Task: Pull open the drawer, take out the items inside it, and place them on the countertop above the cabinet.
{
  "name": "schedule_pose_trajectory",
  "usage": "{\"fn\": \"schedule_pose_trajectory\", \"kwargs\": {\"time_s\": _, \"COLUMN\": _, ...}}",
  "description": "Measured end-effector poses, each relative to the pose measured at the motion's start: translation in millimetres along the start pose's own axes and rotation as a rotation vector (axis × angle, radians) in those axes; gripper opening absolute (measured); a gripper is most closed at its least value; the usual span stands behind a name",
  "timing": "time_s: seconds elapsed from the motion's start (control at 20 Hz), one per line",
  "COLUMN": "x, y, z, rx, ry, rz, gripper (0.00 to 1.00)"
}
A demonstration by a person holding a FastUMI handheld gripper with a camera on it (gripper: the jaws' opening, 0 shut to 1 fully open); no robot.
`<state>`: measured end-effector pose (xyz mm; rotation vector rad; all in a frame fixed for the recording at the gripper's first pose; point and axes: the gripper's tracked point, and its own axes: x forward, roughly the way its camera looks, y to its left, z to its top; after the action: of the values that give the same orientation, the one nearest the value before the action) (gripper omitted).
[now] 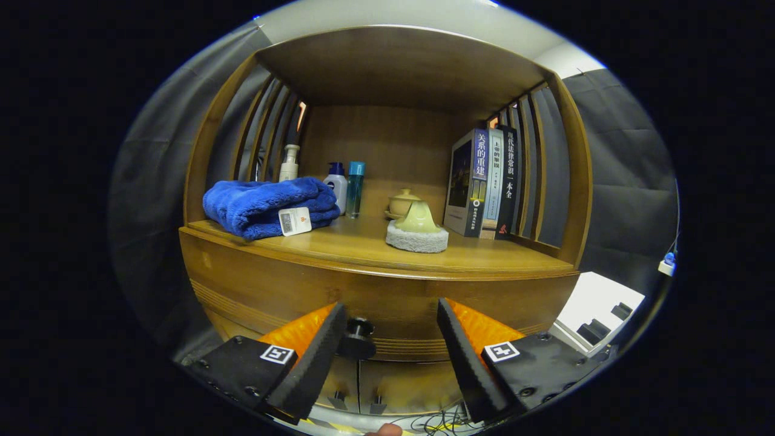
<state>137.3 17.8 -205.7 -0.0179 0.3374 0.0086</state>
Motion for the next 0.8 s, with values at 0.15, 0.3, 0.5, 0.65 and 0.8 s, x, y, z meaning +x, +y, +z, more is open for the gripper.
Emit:
{"fn": "schedule_pose_trajectory", "kwargs": {"time_s": 0.15, "x": -24.6, "y": 5.9, "z": 14.3, "rx": 0.001, "ry": -0.031, "rz": 0.015, "gripper": 0.98}}
{"fn": "schedule_pose_trajectory", "kwargs": {"time_s": 0.3, "x": -51.4, "y": 10.9, "z": 34.0, "rx": 0.016, "ry": -0.07, "rz": 0.029, "gripper": 0.98}}
{"fn": "schedule_pose_trajectory", "kwargs": {"time_s": 0.5, "x": -88.0, "y": 7.3, "z": 62.5, "rx": 0.033, "ry": -0.109, "rz": 0.03, "gripper": 0.98}}
{"fn": "schedule_pose_trajectory", "kwargs": {"time_s": 0.65, "x": -116.0, "y": 2.5, "z": 81.5, "rx": 0.043, "ry": -0.14, "rz": 0.027, "gripper": 0.98}}
{"fn": "schedule_pose_trajectory", "kwargs": {"time_s": 0.8, "x": -138.9, "y": -0.9, "z": 94.5, "rx": 0.041, "ry": -0.147, "rz": 0.029, "gripper": 0.98}}
